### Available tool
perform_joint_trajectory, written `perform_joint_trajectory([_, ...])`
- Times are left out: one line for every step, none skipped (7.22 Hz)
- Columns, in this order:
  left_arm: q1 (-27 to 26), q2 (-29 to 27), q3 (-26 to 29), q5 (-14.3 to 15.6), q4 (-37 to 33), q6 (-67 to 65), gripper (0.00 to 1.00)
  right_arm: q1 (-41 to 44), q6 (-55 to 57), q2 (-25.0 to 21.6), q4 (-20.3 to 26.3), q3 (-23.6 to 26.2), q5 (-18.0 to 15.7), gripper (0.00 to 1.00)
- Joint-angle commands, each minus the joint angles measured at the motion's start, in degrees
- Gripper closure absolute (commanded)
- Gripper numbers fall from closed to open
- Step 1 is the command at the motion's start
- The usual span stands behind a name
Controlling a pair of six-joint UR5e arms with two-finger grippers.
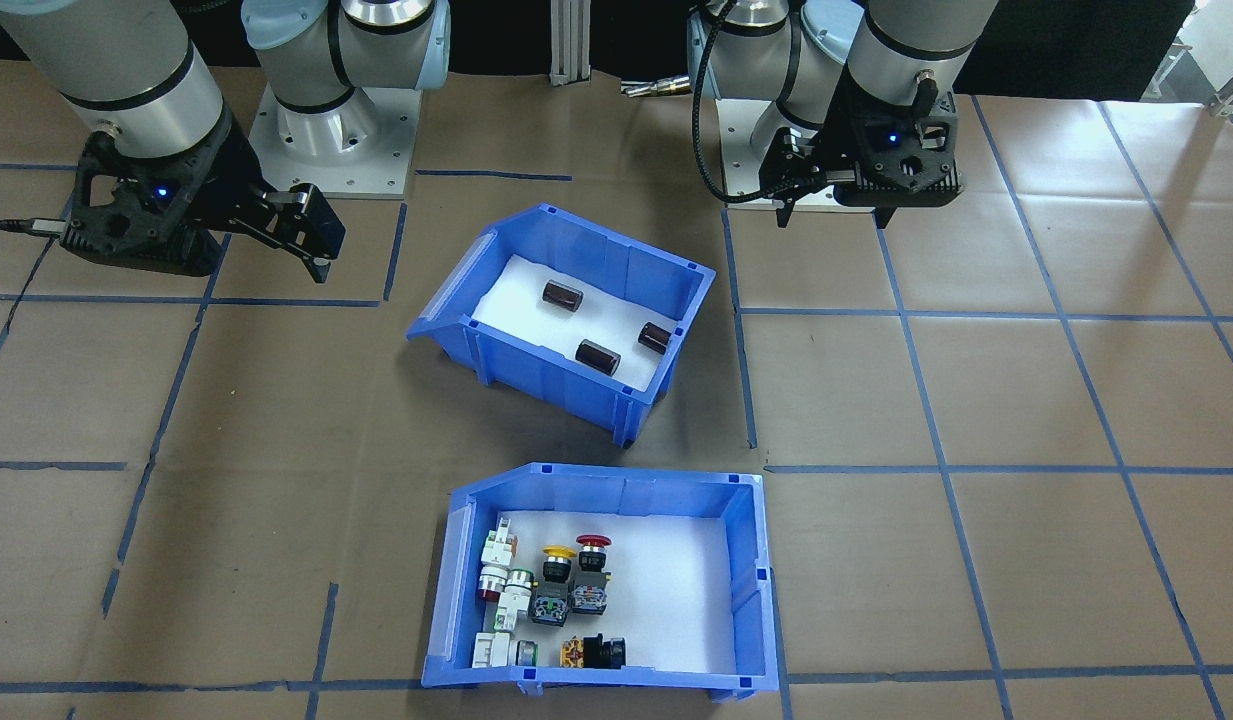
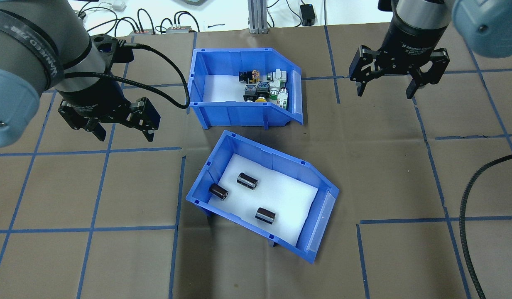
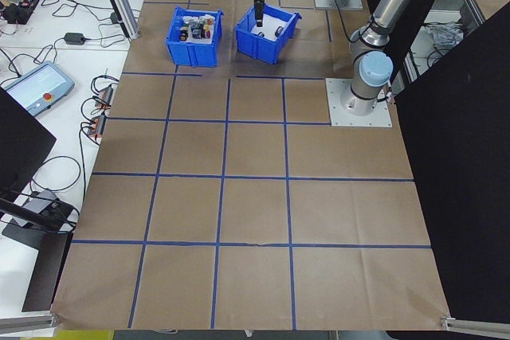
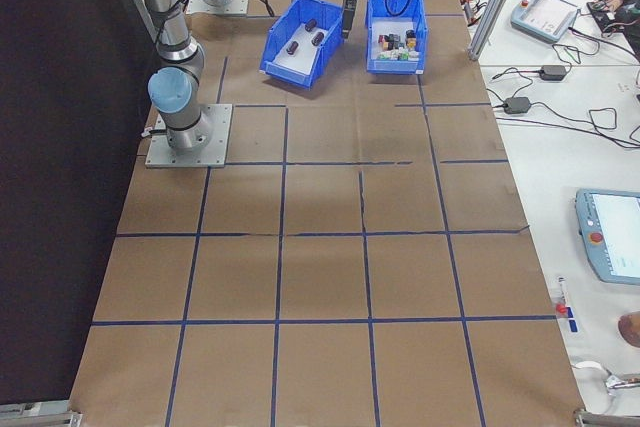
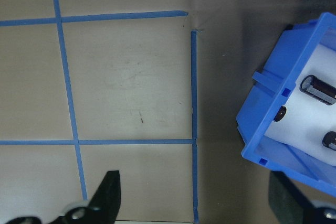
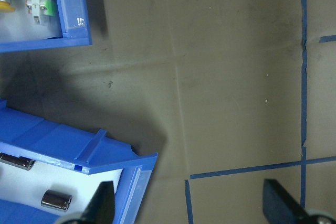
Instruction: Place battery box in front
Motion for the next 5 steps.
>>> perform_joint_trajectory([0.0, -0.26, -0.08, 0.01, 0.0, -0.43, 0.0, 0.0, 0.0, 0.09, 0.0, 0.0, 0.07, 0.0])
perform_joint_trajectory([0.09, -0.27, 0.0, 0.01, 0.09, -0.52, 0.0, 0.0, 0.0, 0.0, 0.0, 0.0, 0.07, 0.0])
perform_joint_trajectory([0.09, -0.27, -0.08, 0.01, 0.17, -0.87, 0.0, 0.0, 0.0, 0.09, 0.0, 0.0, 0.07, 0.0])
perform_joint_trajectory([0.09, 0.17, -0.08, 0.01, 0.78, -1.13, 0.0, 0.0, 0.0, 0.09, 0.0, 0.0, 0.07, 0.0])
perform_joint_trajectory([0.09, 0.17, -0.08, -0.16, 1.05, -2.7, 0.0, 0.0, 0.0, 0.0, 0.0, 0.0, 0.07, 0.0])
